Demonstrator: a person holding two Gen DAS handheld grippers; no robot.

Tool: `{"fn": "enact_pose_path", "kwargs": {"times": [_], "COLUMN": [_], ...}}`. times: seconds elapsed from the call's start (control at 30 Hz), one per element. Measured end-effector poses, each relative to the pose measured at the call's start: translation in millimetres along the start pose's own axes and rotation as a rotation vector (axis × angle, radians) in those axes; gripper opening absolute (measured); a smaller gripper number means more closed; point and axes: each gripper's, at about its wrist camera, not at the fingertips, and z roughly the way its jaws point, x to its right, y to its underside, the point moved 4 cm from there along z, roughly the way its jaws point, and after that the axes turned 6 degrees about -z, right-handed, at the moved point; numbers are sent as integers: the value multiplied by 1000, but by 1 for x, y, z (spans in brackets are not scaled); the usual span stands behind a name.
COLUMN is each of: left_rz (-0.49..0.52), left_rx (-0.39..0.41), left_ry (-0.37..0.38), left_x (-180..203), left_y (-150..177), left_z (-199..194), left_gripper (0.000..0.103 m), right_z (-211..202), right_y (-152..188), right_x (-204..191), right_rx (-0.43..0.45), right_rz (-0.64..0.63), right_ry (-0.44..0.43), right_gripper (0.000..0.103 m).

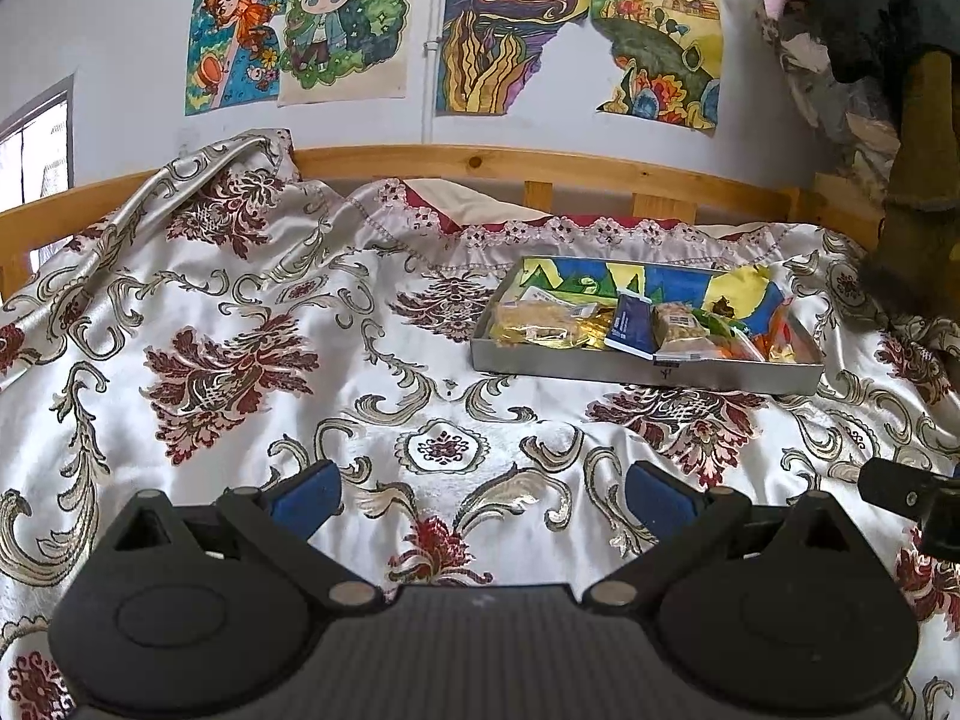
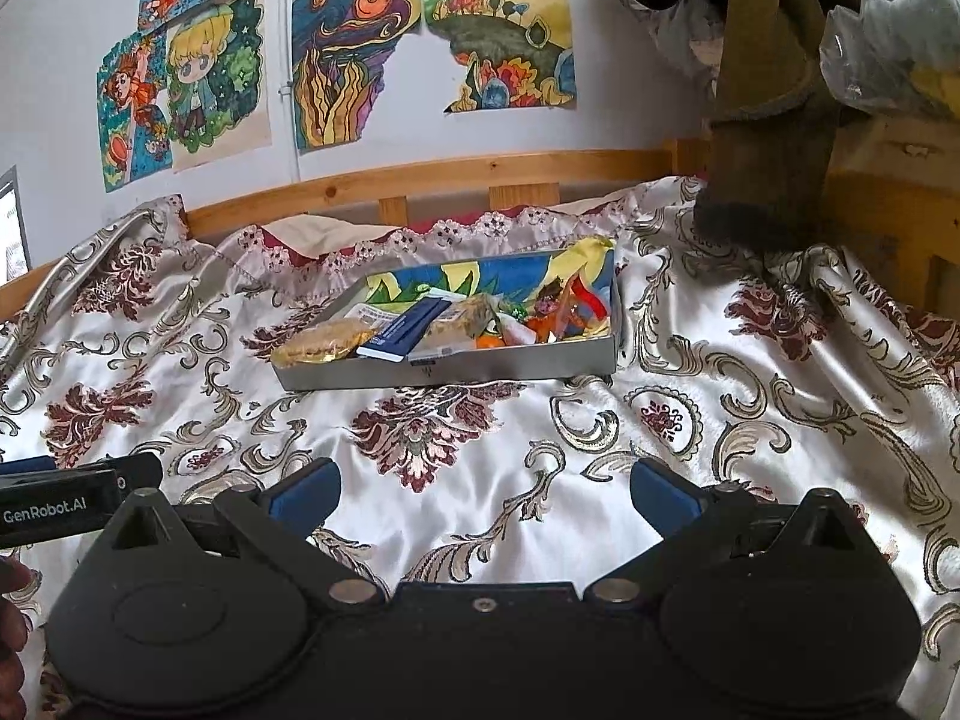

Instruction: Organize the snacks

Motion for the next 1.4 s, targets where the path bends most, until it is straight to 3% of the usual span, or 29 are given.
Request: {"fn": "enact_pose_path", "kwargs": {"times": [1.4], "left_rz": [6], "left_rx": [3], "left_ry": [-8], "left_x": [-1], "left_y": [1], "left_z": [0], "left_gripper": [103], "right_z": [4], "right_y": [2], "right_x": [2], "right_rx": [-29], "right_rz": [5], "right_ry": [13], "right_gripper": [102]}}
